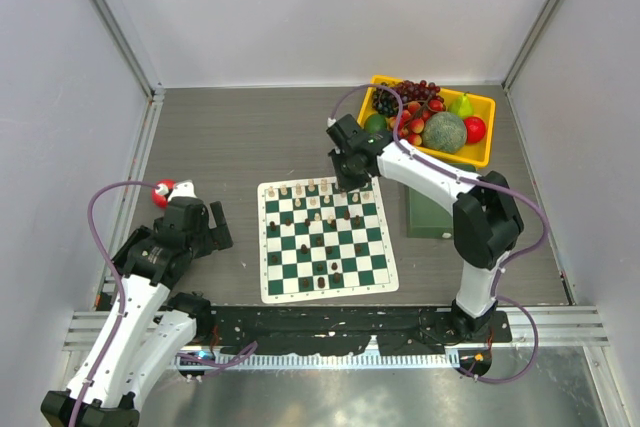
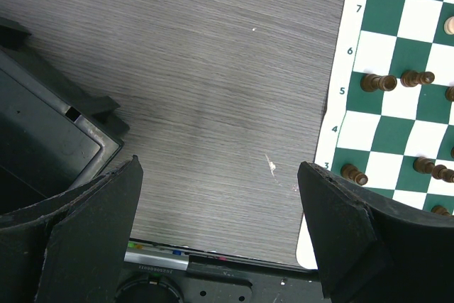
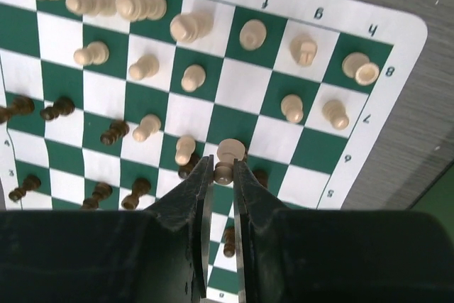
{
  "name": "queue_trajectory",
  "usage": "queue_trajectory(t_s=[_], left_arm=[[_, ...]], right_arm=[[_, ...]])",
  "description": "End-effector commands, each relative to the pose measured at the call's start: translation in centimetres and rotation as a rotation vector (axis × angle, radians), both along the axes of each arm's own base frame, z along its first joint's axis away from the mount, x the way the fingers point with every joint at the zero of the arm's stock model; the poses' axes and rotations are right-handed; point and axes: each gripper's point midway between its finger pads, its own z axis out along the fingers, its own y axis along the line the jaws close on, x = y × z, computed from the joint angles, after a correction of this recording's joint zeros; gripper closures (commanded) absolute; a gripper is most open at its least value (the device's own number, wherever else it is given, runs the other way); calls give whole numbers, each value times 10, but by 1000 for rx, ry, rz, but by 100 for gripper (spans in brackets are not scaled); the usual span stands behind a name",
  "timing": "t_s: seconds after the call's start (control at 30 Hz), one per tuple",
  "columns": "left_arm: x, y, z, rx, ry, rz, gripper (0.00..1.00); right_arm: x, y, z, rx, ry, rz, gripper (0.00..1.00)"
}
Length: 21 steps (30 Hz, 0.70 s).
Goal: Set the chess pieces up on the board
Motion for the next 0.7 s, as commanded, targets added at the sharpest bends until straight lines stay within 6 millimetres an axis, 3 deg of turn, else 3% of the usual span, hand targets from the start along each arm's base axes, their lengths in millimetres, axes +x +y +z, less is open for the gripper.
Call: queue_trajectory(t_s=[0.0, 0.67], left_arm=[[8, 0, 7, 3, -44, -4, 1], [8, 0, 6, 5, -37, -4, 1]], right_arm=[[24, 14, -2, 39, -33, 2, 81], [40, 11, -48, 17, 13, -42, 81]])
